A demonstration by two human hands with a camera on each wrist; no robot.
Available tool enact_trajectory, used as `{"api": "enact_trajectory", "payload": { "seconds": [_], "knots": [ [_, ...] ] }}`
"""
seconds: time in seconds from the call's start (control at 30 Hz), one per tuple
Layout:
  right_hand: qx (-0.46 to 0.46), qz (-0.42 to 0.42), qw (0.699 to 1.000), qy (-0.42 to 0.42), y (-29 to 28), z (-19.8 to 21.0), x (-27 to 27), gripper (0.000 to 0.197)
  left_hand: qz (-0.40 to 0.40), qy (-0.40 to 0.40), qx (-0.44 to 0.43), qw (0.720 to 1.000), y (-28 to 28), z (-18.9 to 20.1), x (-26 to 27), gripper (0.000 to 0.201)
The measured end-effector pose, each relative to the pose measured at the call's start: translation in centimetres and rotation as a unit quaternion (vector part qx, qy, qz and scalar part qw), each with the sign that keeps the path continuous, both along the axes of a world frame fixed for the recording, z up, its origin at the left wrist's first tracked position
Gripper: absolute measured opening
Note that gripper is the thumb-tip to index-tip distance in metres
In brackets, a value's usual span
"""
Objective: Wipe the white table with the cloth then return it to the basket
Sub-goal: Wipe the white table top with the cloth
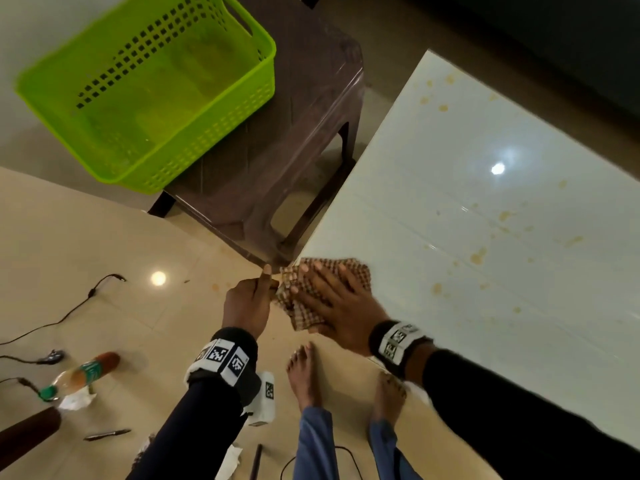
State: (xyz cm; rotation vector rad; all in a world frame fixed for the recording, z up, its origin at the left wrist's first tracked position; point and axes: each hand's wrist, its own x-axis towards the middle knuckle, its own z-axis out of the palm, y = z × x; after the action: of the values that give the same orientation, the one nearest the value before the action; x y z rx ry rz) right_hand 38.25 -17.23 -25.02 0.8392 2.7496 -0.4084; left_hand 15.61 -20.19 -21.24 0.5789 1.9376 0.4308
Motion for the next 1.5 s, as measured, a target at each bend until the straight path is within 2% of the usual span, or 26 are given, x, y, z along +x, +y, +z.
{"api": "enact_trajectory", "payload": {
  "seconds": [0.03, 0.07, 0.17, 0.27, 0.33, 0.4, 0.47, 0.5, 0.53, 0.6, 0.67, 0.73, 0.8, 0.9, 0.93, 1.0, 1.03, 1.1, 1.17, 1.23, 1.3, 1.4, 1.43, 1.5],
  "knots": [
    [0.007, -0.008, 1.0, 0.001, 2.4, -0.4, 0.7, 0.075, -0.022, 0.013, 0.002, 1.0, 0.2, -0.4, -0.1, 0.047],
    [0.013, -0.052, 0.999, -0.001, 5.3, -0.8, 1.3, 0.073, -0.055, 0.032, 0.005, 0.998, 0.4, -0.5, -0.1, 0.043],
    [0.034, -0.224, 0.974, -0.029, 13.3, -0.4, 2.4, 0.073, -0.163, 0.111, 0.001, 0.98, 0.8, -0.8, -0.2, 0.037],
    [0.046, -0.31, 0.95, -0.007, 11.4, -0.9, 0.5, 0.075, -0.166, 0.116, -0.007, 0.979, 1.2, -1.3, -0.6, 0.041],
    [0.046, -0.254, 0.966, 0.017, 5.1, -0.7, -1.5, 0.077, -0.18, 0.123, -0.01, 0.976, 1.4, -0.7, -0.5, 0.039],
    [0.026, -0.116, 0.992, 0.032, -1.2, -0.5, -2.1, 0.082, -0.252, 0.138, -0.015, 0.958, 1.8, 0.0, 0.1, 0.037],
    [0.018, -0.015, 0.999, 0.024, -1.3, -0.3, -1.5, 0.081, -0.311, 0.175, -0.015, 0.934, 1.8, 0.2, 0.6, 0.027],
    [0.029, -0.005, 0.999, 0.016, 0.8, -0.3, -0.9, 0.079, -0.312, 0.175, -0.023, 0.934, 1.7, 0.4, 0.8, 0.022],
    [0.039, -0.031, 0.999, 0.004, 3.2, -0.3, -0.3, 0.076, -0.305, 0.166, -0.027, 0.938, 1.6, 0.6, 0.8, 0.018],
    [0.037, -0.167, 0.985, -0.013, 8.7, -0.6, 1.0, 0.073, -0.279, 0.155, -0.028, 0.947, 1.6, 0.7, 0.9, 0.016],
    [0.039, -0.289, 0.956, -0.02, 12.1, -0.2, 2.0, 0.073, -0.274, 0.164, -0.007, 0.948, 1.8, 0.5, 1.1, 0.026],
    [0.037, -0.345, 0.938, -0.007, 11.1, -0.5, 1.2, 0.074, -0.283, 0.177, -0.008, 0.943, 2.1, 0.7, 1.5, 0.045],
    [0.035, -0.313, 0.949, 0.006, 7.0, -0.3, -0.5, 0.076, -0.299, 0.186, -0.022, 0.936, 2.6, 0.8, 1.9, 0.066],
    [-0.01, -0.143, 0.99, 0.011, -1.8, 0.0, -1.1, 0.075, -0.311, 0.2, -0.036, 0.928, 3.1, 1.7, 2.9, 0.093],
    [-0.009, -0.091, 0.996, 0.012, -2.9, -0.2, -0.4, 0.075, -0.313, 0.206, -0.035, 0.926, 3.1, 1.9, 3.1, 0.095],
    [-0.005, -0.059, 0.998, 0.003, -0.7, -0.3, 1.6, 0.073, -0.319, 0.214, -0.041, 0.922, 3.4, 1.9, 3.2, 0.101],
    [0.008, -0.077, 0.997, -0.004, 1.3, -0.4, 2.5, 0.07, -0.321, 0.214, -0.05, 0.921, 3.5, 1.8, 3.1, 0.105],
    [0.022, -0.19, 0.981, -0.006, 6.5, -0.3, 3.9, 0.069, -0.316, 0.212, -0.055, 0.923, 3.6, 1.6, 2.9, 0.113],
    [0.017, -0.318, 0.948, -0.009, 10.9, 0.0, 4.3, 0.071, -0.325, 0.215, -0.045, 0.92, 3.9, 1.3, 2.8, 0.113],
    [0.022, -0.394, 0.919, 0.001, 11.2, -0.2, 3.0, 0.073, -0.345, 0.207, -0.035, 0.915, 4.5, 1.4, 2.8, 0.11],
    [0.04, -0.374, 0.927, 0.004, 7.1, -0.1, 0.6, 0.076, -0.368, 0.19, -0.033, 0.91, 5.1, 1.4, 2.3, 0.105],
    [0.011, -0.205, 0.978, 0.021, -2.7, 0.2, -1.8, 0.08, -0.398, 0.168, -0.022, 0.901, 5.3, 1.3, 1.3, 0.091],
    [0.009, -0.154, 0.988, 0.016, -4.2, 0.1, -1.5, 0.079, -0.404, 0.155, -0.015, 0.902, 5.3, 1.1, 1.2, 0.086],
    [0.009, -0.1, 0.995, 0.014, -2.2, -0.1, 0.4, 0.075, -0.42, 0.131, 0.009, 0.898, 5.2, 0.6, 0.6, 0.078]
  ]
}}
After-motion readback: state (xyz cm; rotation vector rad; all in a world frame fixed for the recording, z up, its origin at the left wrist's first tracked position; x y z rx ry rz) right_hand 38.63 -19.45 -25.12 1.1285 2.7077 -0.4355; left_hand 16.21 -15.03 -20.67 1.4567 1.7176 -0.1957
